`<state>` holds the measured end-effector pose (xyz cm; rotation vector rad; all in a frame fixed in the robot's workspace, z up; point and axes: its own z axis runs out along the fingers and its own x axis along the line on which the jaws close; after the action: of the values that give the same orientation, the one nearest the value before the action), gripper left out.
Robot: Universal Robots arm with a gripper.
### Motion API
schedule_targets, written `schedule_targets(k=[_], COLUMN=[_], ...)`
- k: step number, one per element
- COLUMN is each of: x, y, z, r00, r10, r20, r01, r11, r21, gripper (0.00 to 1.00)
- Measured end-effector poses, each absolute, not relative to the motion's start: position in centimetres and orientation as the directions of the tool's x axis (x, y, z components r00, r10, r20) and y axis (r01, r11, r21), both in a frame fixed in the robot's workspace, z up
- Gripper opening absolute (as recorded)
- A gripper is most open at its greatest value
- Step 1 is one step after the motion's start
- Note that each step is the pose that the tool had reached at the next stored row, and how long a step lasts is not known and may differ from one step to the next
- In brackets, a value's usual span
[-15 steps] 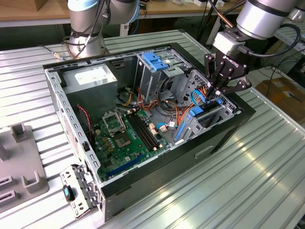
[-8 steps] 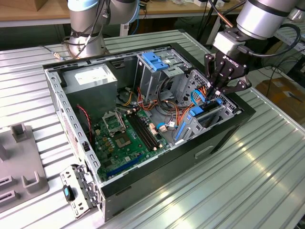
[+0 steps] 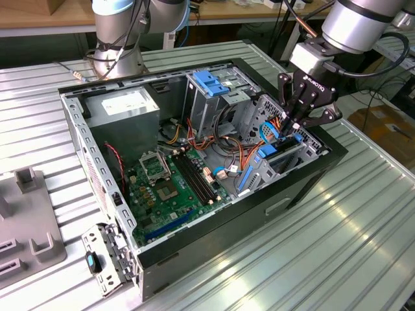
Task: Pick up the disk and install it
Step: 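Insert the second disk wire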
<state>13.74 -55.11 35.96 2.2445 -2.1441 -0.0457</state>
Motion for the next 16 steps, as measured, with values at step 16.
schedule_targets(k=[16], x=[13.74], y=[-55.11], z=[35.96], r00=[0.046], r10=[-0.999], r20=[0.004], r01=[-0.997], r11=[-0.046], r21=[0.056], gripper=[0.16])
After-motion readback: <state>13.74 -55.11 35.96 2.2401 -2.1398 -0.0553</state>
